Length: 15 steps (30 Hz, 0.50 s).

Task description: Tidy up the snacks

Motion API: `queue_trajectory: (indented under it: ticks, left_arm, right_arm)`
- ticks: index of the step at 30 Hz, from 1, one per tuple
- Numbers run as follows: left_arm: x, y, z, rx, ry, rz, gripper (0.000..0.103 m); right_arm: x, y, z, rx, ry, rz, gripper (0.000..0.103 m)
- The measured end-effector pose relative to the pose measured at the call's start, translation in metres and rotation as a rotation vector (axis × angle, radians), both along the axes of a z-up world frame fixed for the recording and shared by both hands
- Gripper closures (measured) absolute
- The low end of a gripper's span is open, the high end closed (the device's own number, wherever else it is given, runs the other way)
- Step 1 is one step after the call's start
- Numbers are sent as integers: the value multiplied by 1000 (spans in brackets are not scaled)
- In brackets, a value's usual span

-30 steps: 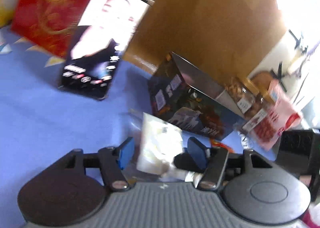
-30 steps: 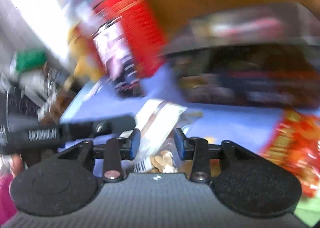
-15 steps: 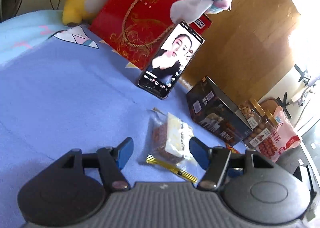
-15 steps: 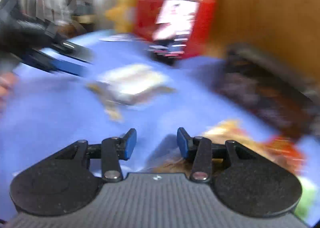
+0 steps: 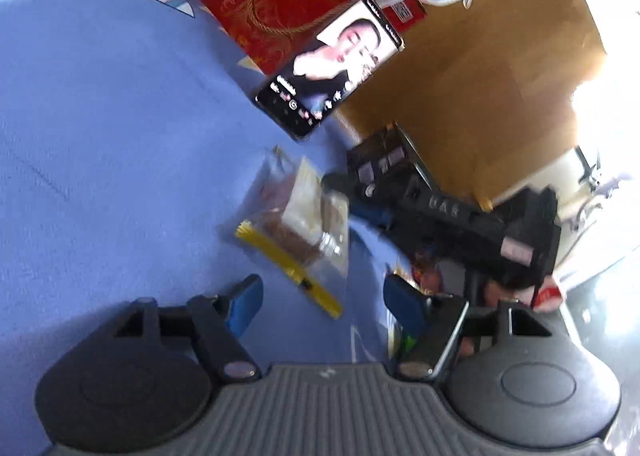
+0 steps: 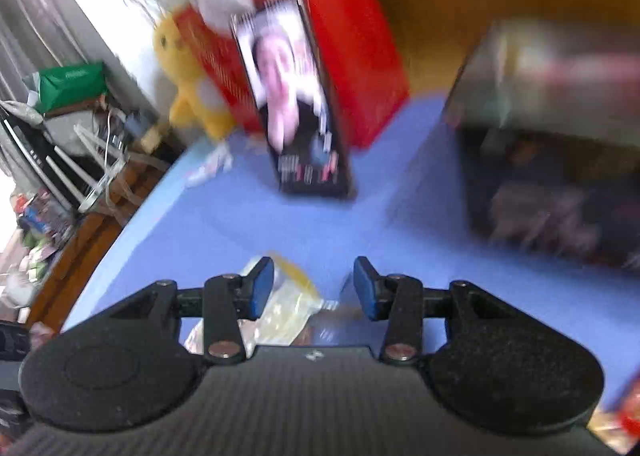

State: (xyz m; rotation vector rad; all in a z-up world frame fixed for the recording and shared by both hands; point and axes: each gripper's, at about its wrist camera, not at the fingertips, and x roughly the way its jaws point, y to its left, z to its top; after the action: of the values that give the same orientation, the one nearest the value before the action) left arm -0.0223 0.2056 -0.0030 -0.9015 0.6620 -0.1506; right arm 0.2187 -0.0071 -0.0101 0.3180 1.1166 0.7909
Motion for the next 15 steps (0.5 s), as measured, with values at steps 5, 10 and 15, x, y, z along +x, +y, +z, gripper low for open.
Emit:
queue_trajectory:
  ticks: [5,10,15]
  left_arm:
    - [-1,20,2,39,-6,60,30]
    - [-7,35,4,26,-20,72,25]
    - [-11,32,16,114,-47,62,11]
  right_arm:
    - [-77,-22,24,103,49,165,63]
    - [-150,-30,50,-24,-231,202,41]
    - [-179,-2,52,-217,-473,265,24]
